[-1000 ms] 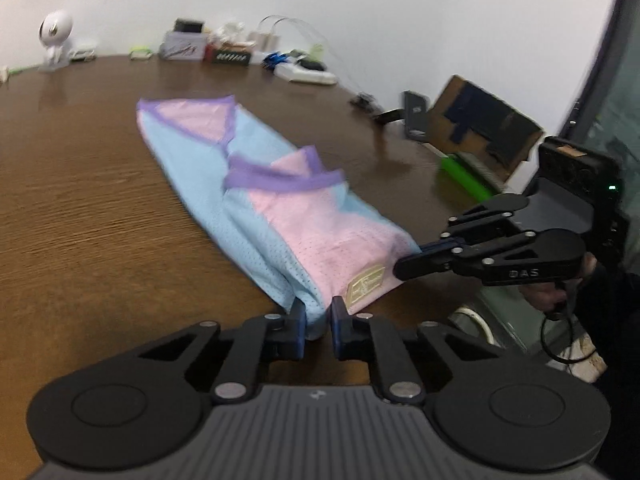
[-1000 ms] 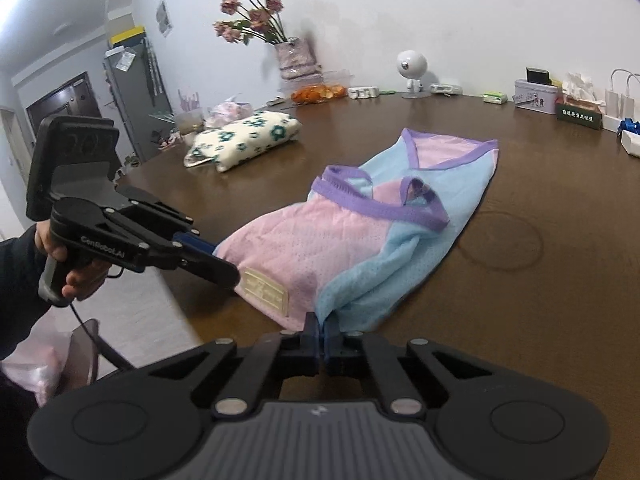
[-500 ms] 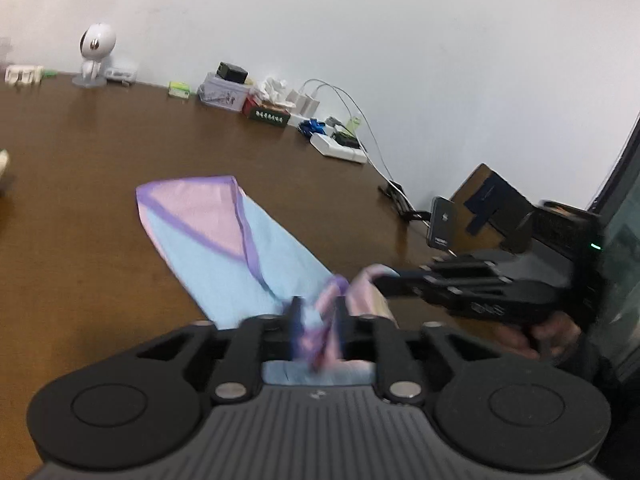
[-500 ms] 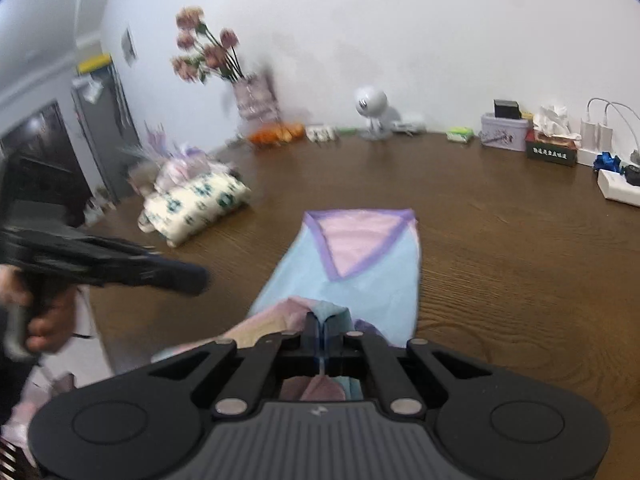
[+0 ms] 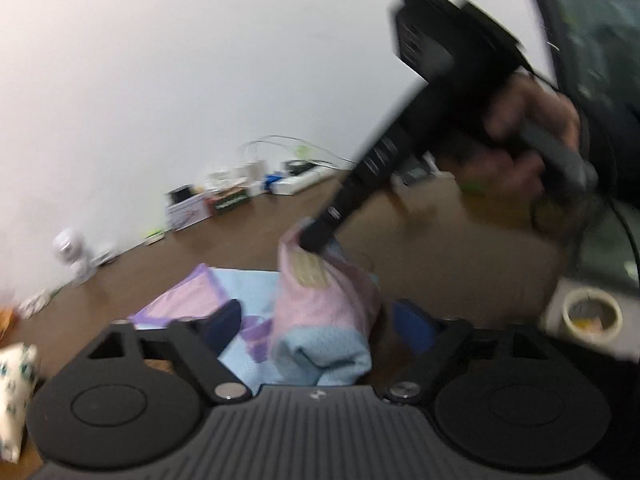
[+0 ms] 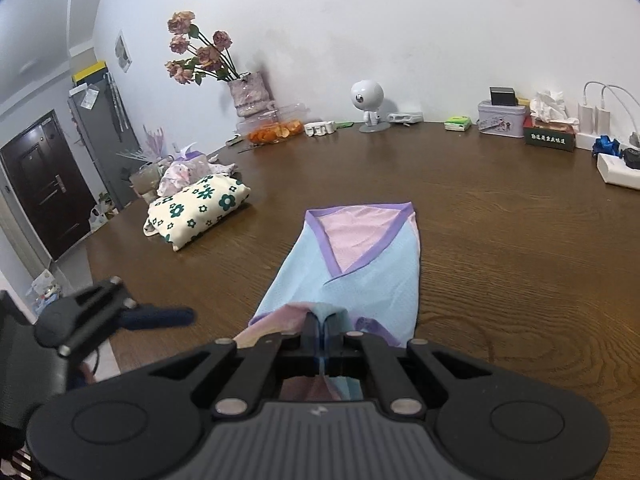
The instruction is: Fold clothes
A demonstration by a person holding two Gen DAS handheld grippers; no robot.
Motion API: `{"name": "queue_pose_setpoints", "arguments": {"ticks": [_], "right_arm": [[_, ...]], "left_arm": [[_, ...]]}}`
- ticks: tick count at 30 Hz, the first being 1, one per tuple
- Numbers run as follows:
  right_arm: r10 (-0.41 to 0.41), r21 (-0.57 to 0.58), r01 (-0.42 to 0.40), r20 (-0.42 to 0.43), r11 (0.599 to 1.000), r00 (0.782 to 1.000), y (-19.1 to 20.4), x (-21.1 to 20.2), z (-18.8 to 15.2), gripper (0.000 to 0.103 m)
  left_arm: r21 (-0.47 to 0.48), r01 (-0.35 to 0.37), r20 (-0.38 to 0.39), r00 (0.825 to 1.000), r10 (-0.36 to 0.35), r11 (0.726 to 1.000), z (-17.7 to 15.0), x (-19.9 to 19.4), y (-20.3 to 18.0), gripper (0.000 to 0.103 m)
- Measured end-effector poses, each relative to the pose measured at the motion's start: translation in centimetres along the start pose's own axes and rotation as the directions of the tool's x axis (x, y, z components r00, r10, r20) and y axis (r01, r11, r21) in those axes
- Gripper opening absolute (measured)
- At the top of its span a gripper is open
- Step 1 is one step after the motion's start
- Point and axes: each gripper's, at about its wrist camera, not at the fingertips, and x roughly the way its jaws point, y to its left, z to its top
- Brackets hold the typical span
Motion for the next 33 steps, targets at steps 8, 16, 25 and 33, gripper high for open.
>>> {"name": "queue_pose_setpoints", "arguments": {"ticks": [8,16,25,33], "right_arm": [[0.044,-0.313,-0.025,0.053,0.949,0.998,2.6,-3.9,-2.8,0.065],[0.027,-0.759,0.055,0.095,0.649,0.995,5.7,-4.0,-5.3,0.082],[0.188,-0.791,-0.246,-0.168,0.560,0.968,5.9,0.4,-5.8,0.010],[0.398,-0.541,-0.410,-0.146,0.734,0.906,4.4,-3.6,-3.8,0.003]], "left_arm": [[-0.149,0.190,-0.010,0.981,-0.194,0.970,0.3,-0.1,5.6,0.014],[-0.108,0.316,0.018,0.949,-0.316,0.943,-0.4,-2.5,5.8,0.014],[-0.087,0.351,0.050,0.936,-0.347,0.933,-1.9,-4.4,6.3,0.014],[-0.322,0.460,0.102,0.886,-0.453,0.827,-1.0,-2.9,11.4,0.015]]}}
